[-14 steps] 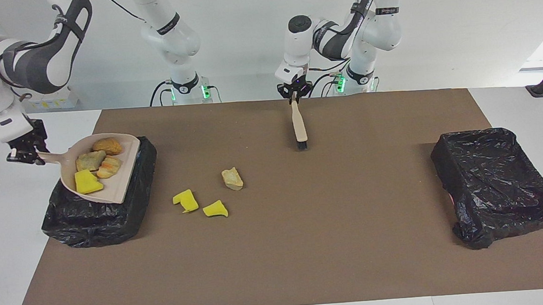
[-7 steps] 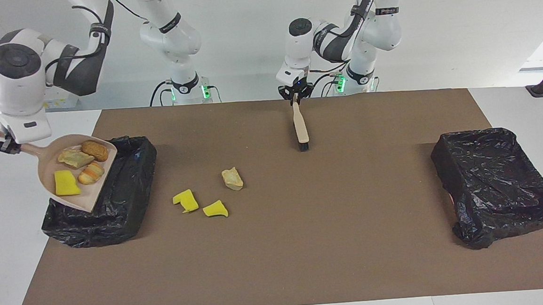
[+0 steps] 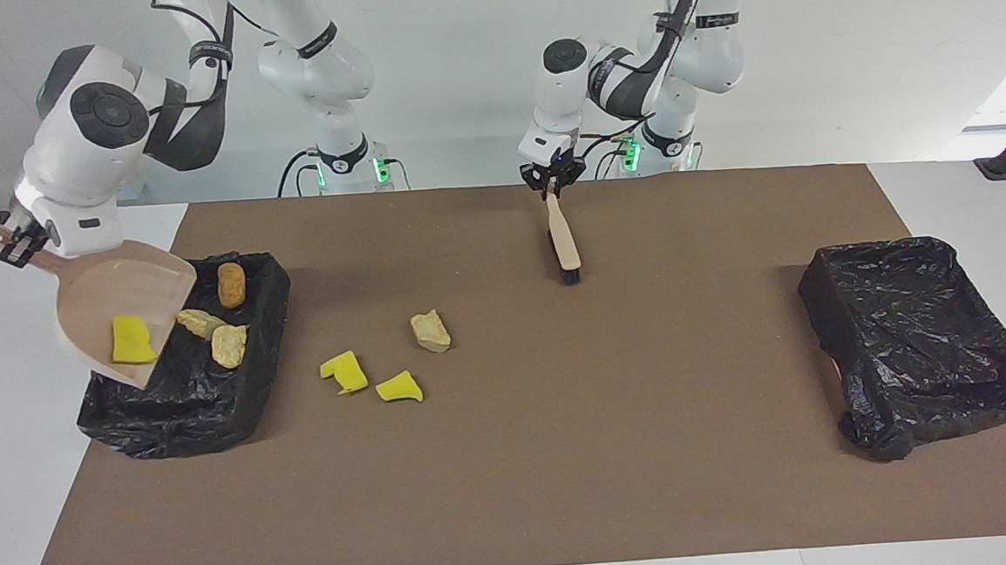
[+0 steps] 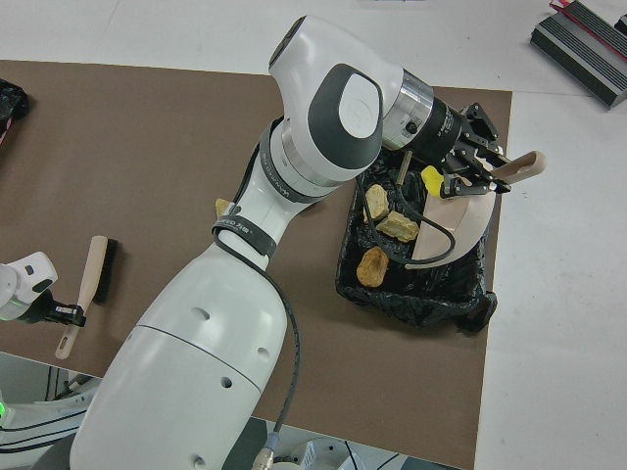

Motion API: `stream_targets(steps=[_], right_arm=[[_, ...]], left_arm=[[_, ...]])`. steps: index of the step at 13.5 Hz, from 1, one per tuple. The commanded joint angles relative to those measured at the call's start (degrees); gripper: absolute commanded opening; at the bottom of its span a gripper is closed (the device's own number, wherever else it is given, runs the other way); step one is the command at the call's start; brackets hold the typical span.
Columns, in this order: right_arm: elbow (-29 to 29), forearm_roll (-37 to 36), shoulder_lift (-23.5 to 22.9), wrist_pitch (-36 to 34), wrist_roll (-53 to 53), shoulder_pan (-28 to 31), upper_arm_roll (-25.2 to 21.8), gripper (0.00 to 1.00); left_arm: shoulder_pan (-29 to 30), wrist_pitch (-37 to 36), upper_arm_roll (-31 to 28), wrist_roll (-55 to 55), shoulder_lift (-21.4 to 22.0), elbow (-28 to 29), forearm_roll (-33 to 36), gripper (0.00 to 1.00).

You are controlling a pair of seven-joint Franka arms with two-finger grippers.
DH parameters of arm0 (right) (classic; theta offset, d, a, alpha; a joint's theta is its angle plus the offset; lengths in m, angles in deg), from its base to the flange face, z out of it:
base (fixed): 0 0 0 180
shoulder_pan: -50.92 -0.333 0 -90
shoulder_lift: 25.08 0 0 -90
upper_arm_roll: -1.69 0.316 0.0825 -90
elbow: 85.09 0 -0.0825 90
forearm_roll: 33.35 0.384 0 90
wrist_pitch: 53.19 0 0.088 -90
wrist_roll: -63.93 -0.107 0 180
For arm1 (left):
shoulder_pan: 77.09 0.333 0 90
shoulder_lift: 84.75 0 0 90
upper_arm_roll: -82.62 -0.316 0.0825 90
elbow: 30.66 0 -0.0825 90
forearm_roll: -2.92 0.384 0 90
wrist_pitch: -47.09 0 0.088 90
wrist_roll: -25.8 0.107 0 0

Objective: Sweep and dump trash in bin
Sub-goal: 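Carry the dustpan to the bin and tip it with the right gripper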

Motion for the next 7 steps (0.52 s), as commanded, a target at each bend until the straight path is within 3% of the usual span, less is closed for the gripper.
stream_targets(steps=[1,3,5,7], right_arm=[[0.7,-7.2,1.4,-0.5,-0.5,-2.0,0.4,0.0],[1.2,-11.3,2.5,-2.1,-0.3,-5.0,0.5,0.0],[2.0,-11.3,3.1,-3.1,-0.1,-5.5,0.5,0.0],[1.5,-10.4,3.2,-4.1,1.7,-5.7,0.6,0.0]], left_arm=[[1.5,-4.1,0.0,4.0,-3.9,-5.3,-0.8,0.45],[4.1,-7.0,0.0,6.9,-5.8,-8.7,-0.8,0.49],[5.3,-7.8,-0.1,9.9,-5.8,-9.5,-0.8,0.66],[6.1,-8.0,-0.2,10.5,-5.9,-11.2,-0.3,1.0]])
